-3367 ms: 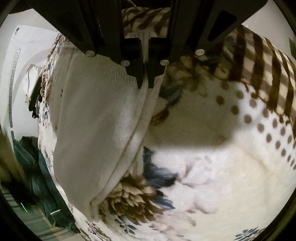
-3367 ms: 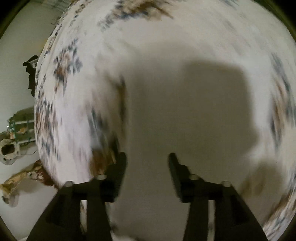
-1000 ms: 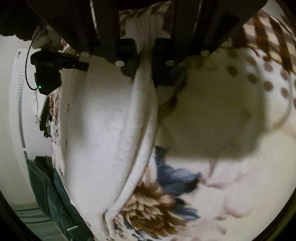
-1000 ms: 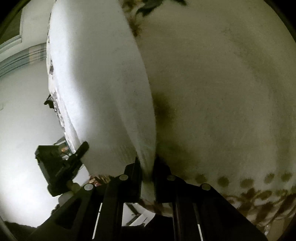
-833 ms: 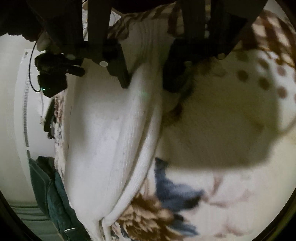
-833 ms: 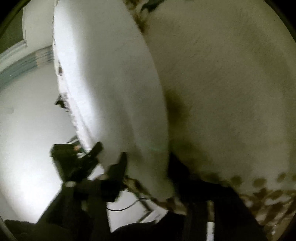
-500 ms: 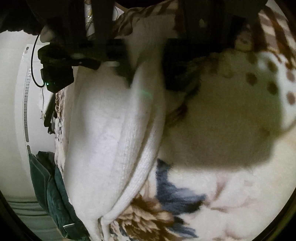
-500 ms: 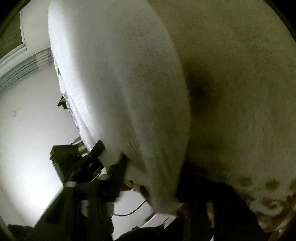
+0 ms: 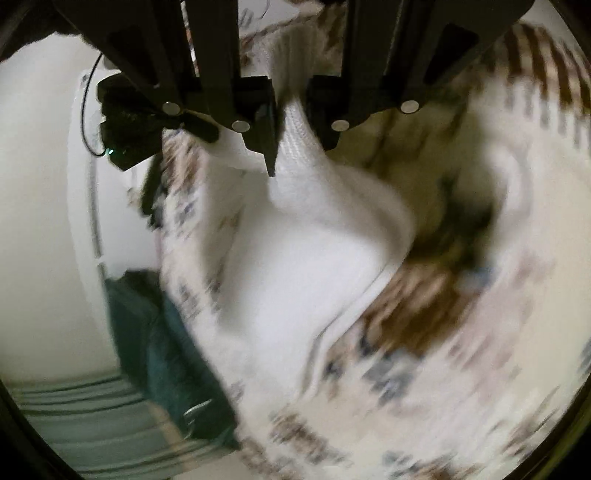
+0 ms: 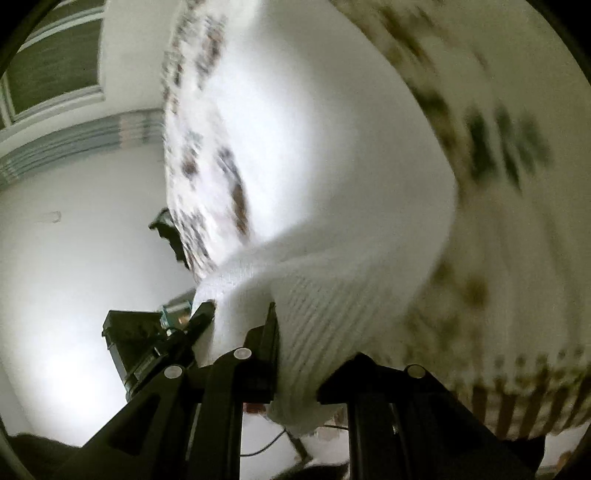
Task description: Fold small clothes
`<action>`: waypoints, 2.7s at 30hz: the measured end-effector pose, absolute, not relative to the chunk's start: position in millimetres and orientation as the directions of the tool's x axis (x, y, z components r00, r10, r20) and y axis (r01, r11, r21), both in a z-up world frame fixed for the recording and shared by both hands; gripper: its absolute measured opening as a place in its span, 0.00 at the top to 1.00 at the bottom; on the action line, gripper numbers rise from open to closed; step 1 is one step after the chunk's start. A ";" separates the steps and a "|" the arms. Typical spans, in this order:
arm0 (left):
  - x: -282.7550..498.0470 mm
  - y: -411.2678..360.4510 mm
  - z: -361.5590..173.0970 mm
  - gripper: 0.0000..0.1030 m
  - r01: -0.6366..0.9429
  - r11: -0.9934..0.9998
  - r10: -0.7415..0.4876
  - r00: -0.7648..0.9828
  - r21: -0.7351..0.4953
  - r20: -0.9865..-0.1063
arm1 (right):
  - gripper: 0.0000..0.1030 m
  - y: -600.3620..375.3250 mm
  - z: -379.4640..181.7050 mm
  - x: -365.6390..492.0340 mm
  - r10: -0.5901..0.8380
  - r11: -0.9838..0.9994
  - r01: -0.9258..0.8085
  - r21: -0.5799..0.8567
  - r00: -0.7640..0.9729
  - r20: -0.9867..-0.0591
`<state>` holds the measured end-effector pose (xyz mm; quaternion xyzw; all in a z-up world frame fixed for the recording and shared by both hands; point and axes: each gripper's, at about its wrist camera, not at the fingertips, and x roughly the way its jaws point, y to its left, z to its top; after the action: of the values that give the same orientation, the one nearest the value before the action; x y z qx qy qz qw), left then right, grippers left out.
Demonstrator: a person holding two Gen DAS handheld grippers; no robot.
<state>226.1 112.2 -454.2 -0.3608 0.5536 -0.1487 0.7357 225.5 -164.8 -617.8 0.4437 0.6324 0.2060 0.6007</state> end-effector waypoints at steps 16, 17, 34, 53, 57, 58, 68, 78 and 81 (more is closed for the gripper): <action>494.1 99.9 -477.9 0.69 -0.159 0.664 -0.612 0.445 -0.731 -0.653 | 0.58 -205.0 -610.6 544.8 0.734 0.549 0.319 0.773 0.258 -0.628; 499.2 102.7 -479.0 0.63 -0.162 0.661 -0.610 0.453 -0.733 -0.650 | 0.48 -208.6 -608.7 550.3 0.740 0.533 0.319 0.784 0.274 -0.614; 539.5 60.3 -526.3 0.95 0.114 0.918 -0.395 0.344 -0.379 -0.852 | 1.00 -202.4 -635.4 552.0 0.470 0.839 0.154 0.522 0.279 -0.838; 535.0 93.0 -516.9 0.95 0.053 0.897 -0.426 0.374 -0.439 -0.824 | 0.94 -165.4 -639.6 577.6 0.356 0.929 0.057 0.367 0.145 -0.923; 529.4 94.1 -505.6 0.95 0.068 0.903 -0.415 0.397 -0.425 -0.818 | 0.94 -173.3 -625.1 561.9 0.297 0.936 0.103 0.336 0.279 -0.913; 528.1 93.9 -502.3 0.95 0.075 0.904 -0.413 0.402 -0.421 -0.817 | 0.94 -175.1 -620.4 557.8 0.290 0.936 0.109 0.335 0.300 -0.909; 532.9 108.2 -517.8 0.89 -0.020 0.860 -0.476 0.330 -0.510 -0.815 | 0.87 -187.0 -606.7 556.7 0.359 0.918 0.080 0.388 0.246 -0.900; 555.9 49.7 -516.8 0.80 0.150 0.927 -0.375 0.348 -0.344 -0.859 | 0.83 -188.9 -629.0 575.3 0.352 0.924 0.075 0.375 0.220 -0.910; 555.3 44.6 -513.2 0.98 0.160 0.934 -0.357 0.387 -0.320 -0.850 | 0.95 -190.1 -617.8 572.7 0.305 0.939 0.072 0.336 0.276 -0.912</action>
<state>555.3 44.6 -513.2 -0.0928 0.5313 -0.1564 0.8274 572.7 -190.1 -617.8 0.1580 0.5972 0.0744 0.7829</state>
